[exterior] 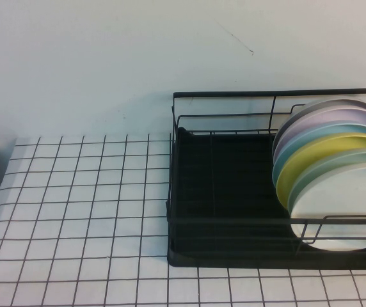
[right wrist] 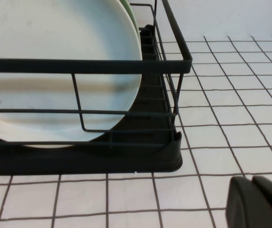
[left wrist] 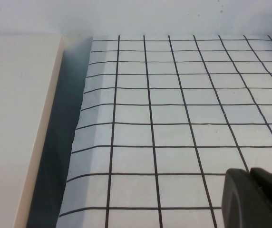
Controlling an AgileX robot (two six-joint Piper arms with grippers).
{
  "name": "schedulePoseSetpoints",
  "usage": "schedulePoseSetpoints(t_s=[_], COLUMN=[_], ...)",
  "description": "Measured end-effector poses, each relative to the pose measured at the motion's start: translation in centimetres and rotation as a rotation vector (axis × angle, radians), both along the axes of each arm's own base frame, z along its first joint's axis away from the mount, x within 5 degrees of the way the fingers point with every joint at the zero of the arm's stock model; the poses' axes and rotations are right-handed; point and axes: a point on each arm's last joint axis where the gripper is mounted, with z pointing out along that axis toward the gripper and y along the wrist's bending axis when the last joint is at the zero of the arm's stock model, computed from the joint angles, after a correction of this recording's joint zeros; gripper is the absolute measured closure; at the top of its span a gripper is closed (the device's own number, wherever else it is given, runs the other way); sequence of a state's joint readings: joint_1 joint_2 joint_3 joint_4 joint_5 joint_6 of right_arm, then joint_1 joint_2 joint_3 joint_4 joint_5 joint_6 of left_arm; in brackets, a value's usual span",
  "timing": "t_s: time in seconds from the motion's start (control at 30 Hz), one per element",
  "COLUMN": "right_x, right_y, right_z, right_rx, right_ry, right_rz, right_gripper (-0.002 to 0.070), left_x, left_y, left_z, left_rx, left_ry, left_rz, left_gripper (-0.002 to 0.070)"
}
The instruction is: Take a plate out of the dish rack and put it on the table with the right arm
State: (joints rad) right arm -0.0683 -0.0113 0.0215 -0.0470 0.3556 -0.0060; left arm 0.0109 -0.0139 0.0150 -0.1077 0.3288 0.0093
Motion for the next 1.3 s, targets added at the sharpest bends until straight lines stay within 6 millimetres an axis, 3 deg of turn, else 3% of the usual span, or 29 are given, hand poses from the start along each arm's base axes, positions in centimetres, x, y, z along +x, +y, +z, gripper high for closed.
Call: schedulePoseSetpoints(t_s=[0.97,1.03,1.2,1.3], right_x=[0.0,0.0,0.1,0.1], right_y=[0.0,0.2,1.9,2.3], right_z=[0.0,0.0,0.2,0.5], right_rx=[0.015,0.098,0.765,0.935], right_ry=[-0.001,-0.007,-0.023,-0.022], right_rz=[-0.001,-0.007,-0.045,-0.043], right_gripper=[0.0678,0.0678,0.0678,0.0678], left_x=[0.0,0.0,0.0,0.0], left_y=[0.2,0.2,0.2,0.2], left_z=[0.0,0.0,0.0,0.0], left_rx=[-0.047,-0.047,-0.047,-0.047], left_ry=[-0.002,-0.002,-0.002,-0.002], left_rz=[0.068,0.068,0.068,0.068], left_gripper=[0.0678,0.0678,0.0678,0.0678])
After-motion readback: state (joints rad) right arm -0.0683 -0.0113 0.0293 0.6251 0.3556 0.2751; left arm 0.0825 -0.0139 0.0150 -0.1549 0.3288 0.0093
